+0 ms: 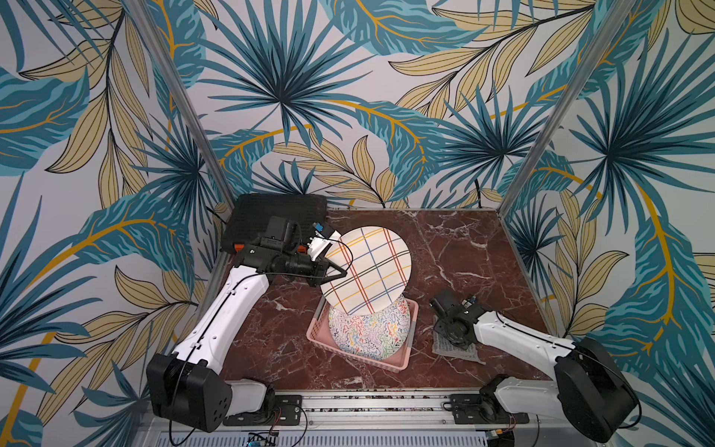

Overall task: Wipe the wet plate dry
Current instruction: Pick up the towel at the center of the board, then wipe the plate with towel.

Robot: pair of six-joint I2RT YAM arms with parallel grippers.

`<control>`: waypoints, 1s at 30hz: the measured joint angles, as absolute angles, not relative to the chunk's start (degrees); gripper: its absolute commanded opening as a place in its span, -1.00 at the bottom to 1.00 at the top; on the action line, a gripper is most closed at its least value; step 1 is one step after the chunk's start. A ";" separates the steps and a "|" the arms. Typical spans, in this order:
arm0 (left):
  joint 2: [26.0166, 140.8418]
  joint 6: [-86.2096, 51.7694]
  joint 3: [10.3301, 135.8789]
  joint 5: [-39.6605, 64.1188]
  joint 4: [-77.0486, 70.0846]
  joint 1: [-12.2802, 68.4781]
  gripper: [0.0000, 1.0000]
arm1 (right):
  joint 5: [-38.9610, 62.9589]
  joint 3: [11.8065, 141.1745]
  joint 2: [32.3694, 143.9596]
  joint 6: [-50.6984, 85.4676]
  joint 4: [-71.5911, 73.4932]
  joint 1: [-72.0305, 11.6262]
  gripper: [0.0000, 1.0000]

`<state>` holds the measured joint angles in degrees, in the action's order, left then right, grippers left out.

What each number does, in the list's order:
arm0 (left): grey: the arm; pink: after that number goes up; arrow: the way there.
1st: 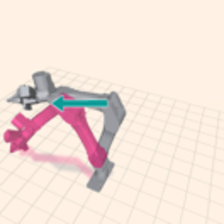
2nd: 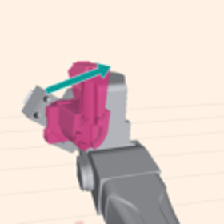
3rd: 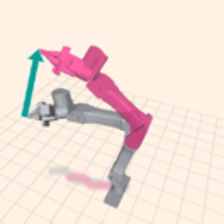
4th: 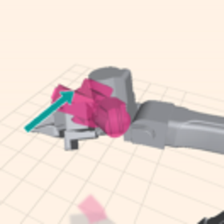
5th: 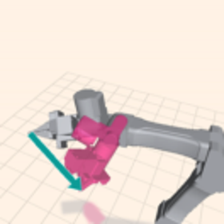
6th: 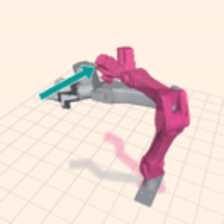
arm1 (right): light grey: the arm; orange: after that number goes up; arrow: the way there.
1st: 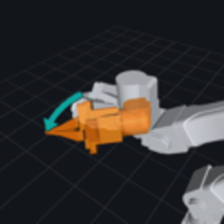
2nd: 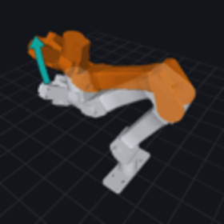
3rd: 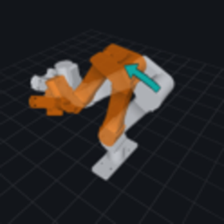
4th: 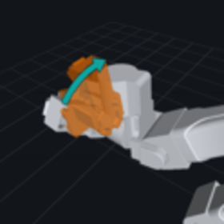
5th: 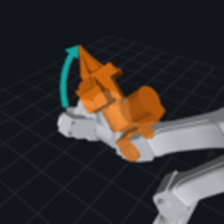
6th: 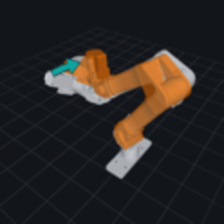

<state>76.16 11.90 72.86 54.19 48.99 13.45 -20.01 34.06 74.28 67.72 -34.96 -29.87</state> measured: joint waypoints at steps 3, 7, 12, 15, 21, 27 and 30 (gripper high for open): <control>76.14 11.90 72.86 54.17 48.99 13.45 -1.00 | -19.29 34.50 75.70 67.79 -34.26 -29.87 -0.54; 76.05 11.90 72.86 54.00 48.90 13.45 -1.00 | -19.07 34.50 75.64 67.92 -33.28 -29.82 -1.00; 75.90 11.25 72.20 53.63 48.16 13.45 -1.00 | -19.29 34.26 69.82 65.34 -33.08 -29.76 -1.00; 75.88 10.59 71.33 53.15 47.29 13.45 -1.00 | -20.45 34.30 60.18 61.71 -32.91 -29.76 -1.00; 75.90 8.97 70.00 52.27 45.82 13.45 -1.00 | -19.79 38.11 43.57 50.89 -32.80 -29.69 -1.00; 76.44 7.97 70.00 52.18 44.56 13.69 -1.00 | -11.77 51.40 45.25 41.67 -29.63 -31.70 -1.00; 77.28 7.84 70.00 52.07 44.36 13.82 -1.00 | -11.11 61.63 53.08 38.83 -28.18 -36.45 -1.00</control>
<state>77.28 7.84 70.00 52.07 44.36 13.82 -11.11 61.63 53.08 38.83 -28.18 -36.45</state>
